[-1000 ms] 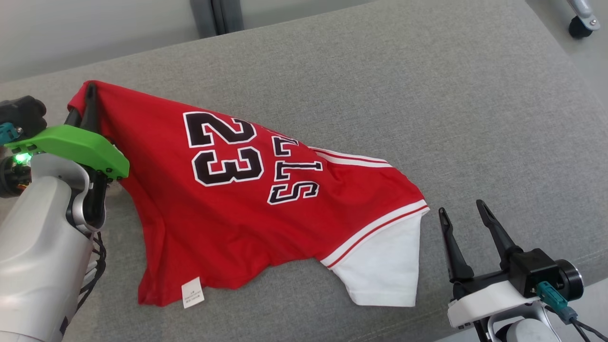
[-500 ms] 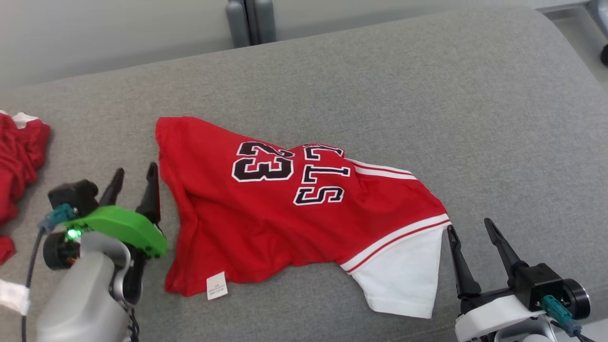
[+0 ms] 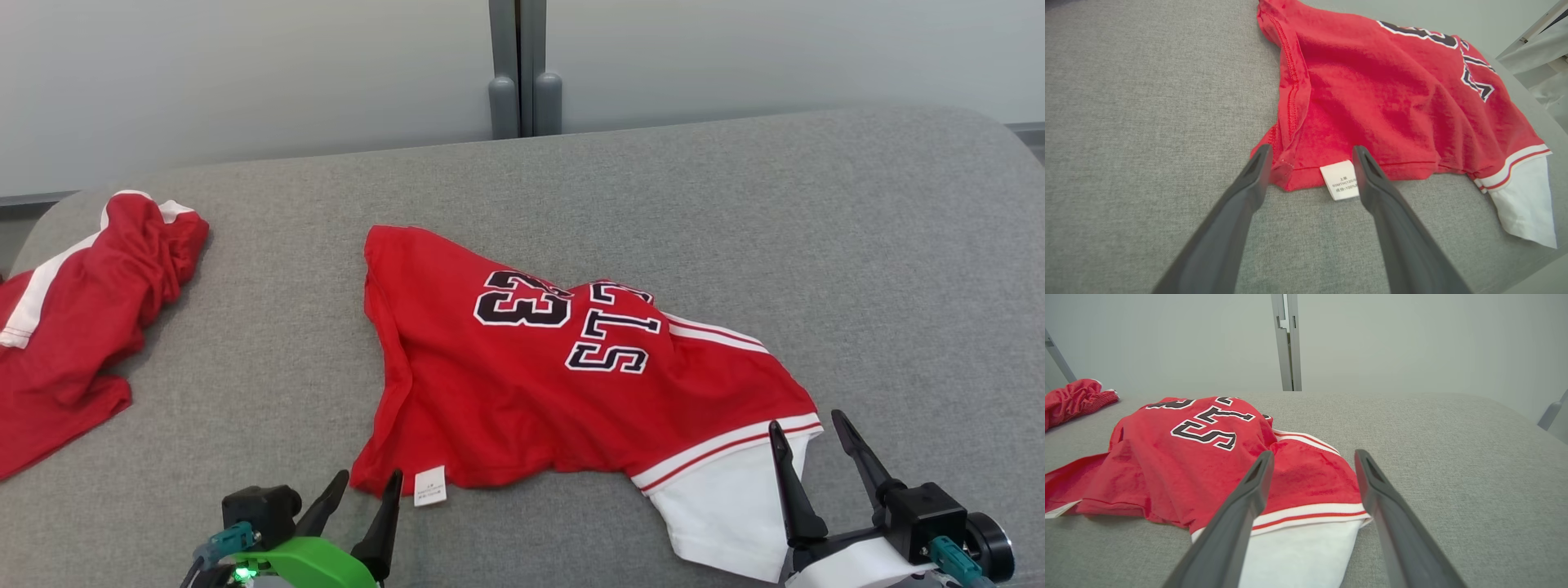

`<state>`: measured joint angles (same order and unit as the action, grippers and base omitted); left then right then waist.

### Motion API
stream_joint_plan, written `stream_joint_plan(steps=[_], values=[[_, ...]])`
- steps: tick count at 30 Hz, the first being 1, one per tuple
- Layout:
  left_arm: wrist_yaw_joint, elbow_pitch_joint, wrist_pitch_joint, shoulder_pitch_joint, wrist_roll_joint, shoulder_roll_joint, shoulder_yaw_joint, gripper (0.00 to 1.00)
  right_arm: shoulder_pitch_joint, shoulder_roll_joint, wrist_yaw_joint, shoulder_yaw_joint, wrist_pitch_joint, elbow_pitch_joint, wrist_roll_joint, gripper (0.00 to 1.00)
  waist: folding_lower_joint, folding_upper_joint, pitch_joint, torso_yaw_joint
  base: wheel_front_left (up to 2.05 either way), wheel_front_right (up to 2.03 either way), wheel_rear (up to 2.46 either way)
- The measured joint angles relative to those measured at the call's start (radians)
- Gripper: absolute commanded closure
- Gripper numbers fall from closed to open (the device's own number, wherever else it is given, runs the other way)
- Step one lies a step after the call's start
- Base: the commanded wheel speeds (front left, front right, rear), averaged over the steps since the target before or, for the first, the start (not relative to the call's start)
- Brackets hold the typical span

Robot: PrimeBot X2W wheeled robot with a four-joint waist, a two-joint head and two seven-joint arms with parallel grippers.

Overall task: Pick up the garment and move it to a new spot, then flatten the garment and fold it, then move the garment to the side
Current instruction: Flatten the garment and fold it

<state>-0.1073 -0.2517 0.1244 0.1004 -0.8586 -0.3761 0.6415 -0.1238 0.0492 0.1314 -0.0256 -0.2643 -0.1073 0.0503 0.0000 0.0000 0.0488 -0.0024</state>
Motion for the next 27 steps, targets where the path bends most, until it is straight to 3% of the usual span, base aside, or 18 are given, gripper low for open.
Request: stream_joint_plan(steps=[12,14,15,20,23,24,27], values=[[0.000,-0.034,-0.045,0.059,0.026,-0.020,0.014,0.00,0.009,0.000,0.000,-0.008,0.000,-0.001,-0.002,0.00,0.0000,0.0000,0.030,-0.031,0.00,0.00,0.00],[0.008,-0.055,-0.053,0.060,0.021,-0.018,0.016,0.40,0.013,0.000,0.000,-0.008,0.000,-0.001,-0.001,0.00,0.0000,0.0000,0.035,-0.039,0.00,0.00,0.00],[0.012,-0.064,-0.053,0.061,0.017,-0.016,0.016,0.48,0.014,0.000,0.000,-0.007,0.000,-0.001,0.000,0.00,0.0000,0.0000,0.037,-0.042,0.00,0.00,0.00],[0.029,-0.109,-0.044,0.070,-0.002,-0.005,0.013,0.61,0.016,0.000,0.000,-0.003,0.000,0.001,0.002,0.00,0.0000,0.0000,0.049,-0.050,0.00,0.00,0.00],[0.037,-0.137,-0.044,0.084,-0.004,0.006,0.014,0.86,0.017,0.000,0.000,-0.001,0.000,0.001,0.005,0.00,0.0000,0.0000,0.051,-0.047,0.00,0.00,0.00],[0.039,-0.144,-0.043,0.087,-0.007,0.009,0.013,1.00,0.017,0.000,0.000,-0.001,0.000,0.001,0.006,0.00,0.0000,0.0000,0.052,-0.046,0.00,0.00,0.00],[0.048,-0.160,-0.039,0.097,-0.012,0.015,0.011,1.00,0.025,0.000,0.000,-0.001,0.000,0.001,0.008,0.00,0.0000,0.0000,0.053,-0.041,0.00,0.00,0.00]])
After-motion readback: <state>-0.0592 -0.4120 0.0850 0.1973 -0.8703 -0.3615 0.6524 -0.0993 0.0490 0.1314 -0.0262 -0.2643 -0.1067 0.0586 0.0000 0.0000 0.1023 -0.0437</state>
